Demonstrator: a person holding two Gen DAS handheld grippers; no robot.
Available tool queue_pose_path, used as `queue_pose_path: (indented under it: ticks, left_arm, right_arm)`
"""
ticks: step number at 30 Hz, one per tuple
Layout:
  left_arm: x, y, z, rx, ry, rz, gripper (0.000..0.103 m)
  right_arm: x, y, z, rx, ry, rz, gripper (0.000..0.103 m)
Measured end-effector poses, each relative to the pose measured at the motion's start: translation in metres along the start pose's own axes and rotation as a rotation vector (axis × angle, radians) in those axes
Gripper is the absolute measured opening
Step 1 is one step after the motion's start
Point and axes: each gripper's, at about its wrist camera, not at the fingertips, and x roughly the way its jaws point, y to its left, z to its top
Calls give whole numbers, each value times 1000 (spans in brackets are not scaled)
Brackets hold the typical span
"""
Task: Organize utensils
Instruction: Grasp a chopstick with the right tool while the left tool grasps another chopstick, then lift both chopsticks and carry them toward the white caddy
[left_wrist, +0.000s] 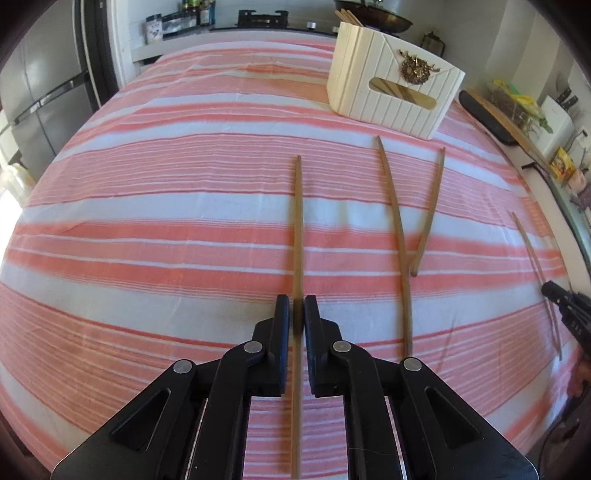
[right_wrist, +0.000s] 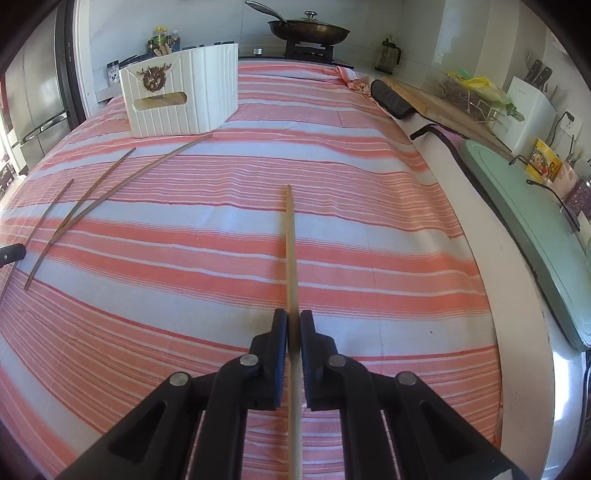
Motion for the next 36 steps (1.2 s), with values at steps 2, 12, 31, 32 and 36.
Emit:
queue_pose_path:
  ticks: [2,12,31,32,36]
  left_arm:
    - [-1,10,7,-7,24,-58,61]
    - [24,33,52,94,139,-73,76]
    - [28,-10,89,234,47,9,3]
    - [14,-8,90,222,12,-7,3]
    - [-53,0,87,190,-131,-81,3]
  right_arm:
    - [0,-8,4,12,12,52,10]
    - [10,-23,39,-18,196,211,38]
    - [56,-9,119,-40,158,139,6]
    - [40,-11,121,-23,111,164,6]
    - [-31,-14,124,-15,-66,232,6]
